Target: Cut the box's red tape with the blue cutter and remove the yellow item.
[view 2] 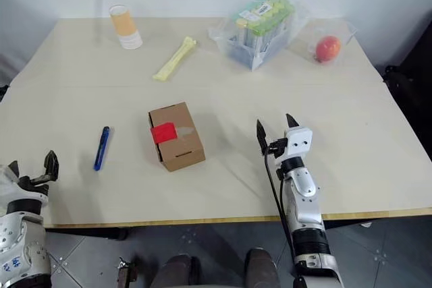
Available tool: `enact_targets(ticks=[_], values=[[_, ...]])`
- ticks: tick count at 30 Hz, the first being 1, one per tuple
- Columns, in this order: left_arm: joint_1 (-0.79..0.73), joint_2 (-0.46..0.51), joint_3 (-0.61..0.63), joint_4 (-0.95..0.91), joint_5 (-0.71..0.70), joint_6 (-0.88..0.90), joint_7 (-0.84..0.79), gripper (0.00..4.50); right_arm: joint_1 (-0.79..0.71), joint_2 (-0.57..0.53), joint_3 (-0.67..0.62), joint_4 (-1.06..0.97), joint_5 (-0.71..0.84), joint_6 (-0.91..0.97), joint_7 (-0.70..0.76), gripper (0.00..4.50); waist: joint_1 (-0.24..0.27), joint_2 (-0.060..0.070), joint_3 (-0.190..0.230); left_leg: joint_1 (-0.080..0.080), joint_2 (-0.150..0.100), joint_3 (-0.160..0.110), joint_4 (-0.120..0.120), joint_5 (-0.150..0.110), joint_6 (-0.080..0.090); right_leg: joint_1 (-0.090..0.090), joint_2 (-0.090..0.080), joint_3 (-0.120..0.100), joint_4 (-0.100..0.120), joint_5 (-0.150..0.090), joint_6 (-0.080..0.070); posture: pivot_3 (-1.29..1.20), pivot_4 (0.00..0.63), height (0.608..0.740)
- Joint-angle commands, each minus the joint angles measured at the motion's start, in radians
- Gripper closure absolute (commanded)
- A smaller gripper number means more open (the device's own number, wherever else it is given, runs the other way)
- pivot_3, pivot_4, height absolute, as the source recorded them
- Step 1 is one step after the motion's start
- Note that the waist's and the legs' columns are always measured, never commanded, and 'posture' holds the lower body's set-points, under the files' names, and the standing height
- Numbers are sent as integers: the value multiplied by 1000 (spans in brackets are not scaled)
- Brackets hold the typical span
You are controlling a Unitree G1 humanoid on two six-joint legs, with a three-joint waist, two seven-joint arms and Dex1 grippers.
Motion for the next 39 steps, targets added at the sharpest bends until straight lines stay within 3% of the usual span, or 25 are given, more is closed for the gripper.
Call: enact_targets(ticks=[1,4,7,12,15,18,20,22,26,31,35,39], values=[[37,30,18,-22,13,-13,-4,20,7,-14,6,-52,29,-14,37,0,0,0,0,0,0,0,0,0,0,0,0,0,0,0,0,0,150,740],[48,40,38,-32,-27,28,-4,20,11,-33,15,-79,71,12,99,0,1,0,0,0,0,0,0,0,0,0,0,0,0,0,0,0,150,740],[41,133,-21,-112,-48,60,-141,20,28,-130,36,-192,161,133,255,0,8,0,0,-1,0,0,0,0,0,0,0,0,0,0,0,0,150,740],[-52,279,-123,-169,-77,193,-275,1566,21,-265,54,-306,229,336,362,1675,26,1,1,-1,0,-2,4,0,0,3,0,-1,-1,0,0,0,150,740],[-106,373,-309,-199,-69,370,-410,2601,-68,-332,127,-252,148,395,432,2842,25,4,1,0,-1,0,3,0,0,2,0,0,-1,0,0,0,150,740],[-127,442,-493,-216,34,424,-494,3481,-195,-322,215,-106,54,403,458,3827,2,4,2,0,0,2,2,0,0,0,0,1,0,0,0,0,150,740],[-128,427,-507,-239,19,462,-487,4138,-222,-307,244,-76,27,419,458,4490,-5,4,2,-1,0,4,-2,1,0,-4,1,2,1,0,0,0,150,740],[-136,402,-520,-257,3,483,-489,4484,-240,-279,264,-72,17,427,459,4500,-6,3,1,-3,1,4,-4,1,-1,-9,1,0,3,0,-1,0,150,740],[-202,365,-640,-242,55,455,-552,4484,-268,-216,301,-77,15,524,457,4500,-4,4,2,-5,0,5,-4,1,-1,-11,0,-1,4,0,-1,0,150,740],[-238,366,-703,-224,109,423,-605,4484,-221,-261,305,-221,51,693,510,4500,7,4,1,-5,0,5,-1,1,-1,-10,0,-1,2,0,0,0,150,740],[-254,398,-679,-223,47,419,-735,4484,-146,-352,309,-395,117,873,570,4500,7,4,1,-5,0,5,-1,0,-1,-10,0,-1,2,0,0,0,150,740],[-377,460,-484,-176,-180,515,-884,4484,-91,-456,322,-557,188,1065,622,4500,6,3,3,-6,0,6,-2,0,-1,-11,0,-1,2,0,0,0,150,740]])
